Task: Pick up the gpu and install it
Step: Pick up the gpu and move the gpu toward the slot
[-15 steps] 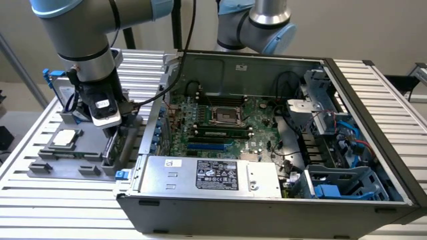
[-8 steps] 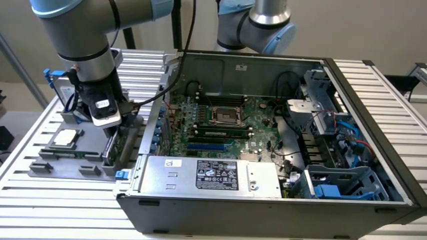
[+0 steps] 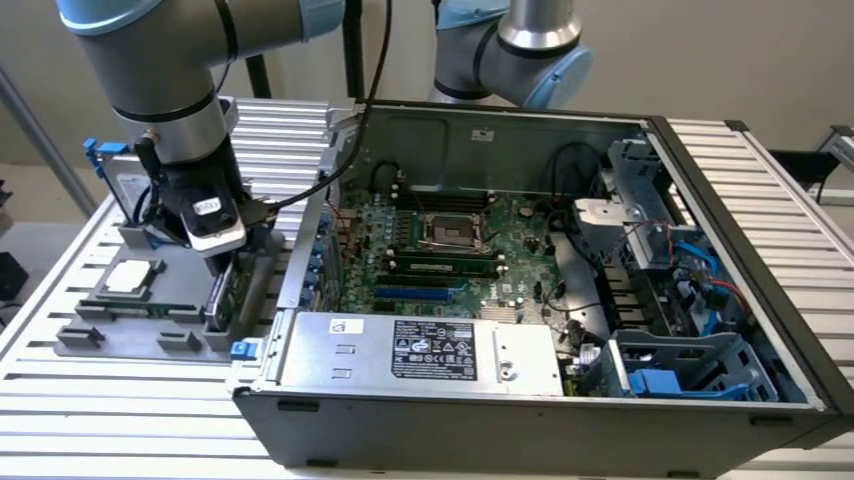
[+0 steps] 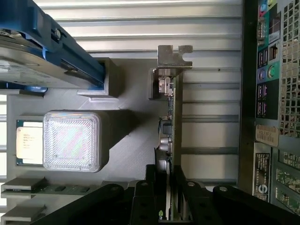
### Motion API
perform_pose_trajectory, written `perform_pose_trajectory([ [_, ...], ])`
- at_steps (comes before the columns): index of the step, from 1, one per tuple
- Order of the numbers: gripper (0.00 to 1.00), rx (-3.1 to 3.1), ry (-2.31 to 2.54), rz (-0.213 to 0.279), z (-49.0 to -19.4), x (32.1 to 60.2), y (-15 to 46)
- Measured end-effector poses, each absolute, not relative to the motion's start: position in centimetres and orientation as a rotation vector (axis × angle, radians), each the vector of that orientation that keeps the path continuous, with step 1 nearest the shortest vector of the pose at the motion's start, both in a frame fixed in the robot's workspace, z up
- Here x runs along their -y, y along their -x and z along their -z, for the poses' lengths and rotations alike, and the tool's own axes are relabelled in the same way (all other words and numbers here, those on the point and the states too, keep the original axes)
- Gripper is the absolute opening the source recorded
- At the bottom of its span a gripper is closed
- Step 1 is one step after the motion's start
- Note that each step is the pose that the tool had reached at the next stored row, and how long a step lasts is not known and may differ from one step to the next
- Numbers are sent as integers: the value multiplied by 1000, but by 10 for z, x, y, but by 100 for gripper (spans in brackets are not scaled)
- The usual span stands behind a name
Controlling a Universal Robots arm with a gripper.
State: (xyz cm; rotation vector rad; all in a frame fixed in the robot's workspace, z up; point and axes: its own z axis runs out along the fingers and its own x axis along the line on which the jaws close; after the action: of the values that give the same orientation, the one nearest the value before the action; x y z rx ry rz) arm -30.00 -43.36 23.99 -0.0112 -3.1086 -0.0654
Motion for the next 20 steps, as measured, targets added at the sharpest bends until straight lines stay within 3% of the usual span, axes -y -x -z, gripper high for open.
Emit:
perform_pose_trajectory([
  [10, 26, 3109, 11, 65, -242, 434, 300],
  [20, 26, 3106, 11, 65, -283, 433, 300],
])
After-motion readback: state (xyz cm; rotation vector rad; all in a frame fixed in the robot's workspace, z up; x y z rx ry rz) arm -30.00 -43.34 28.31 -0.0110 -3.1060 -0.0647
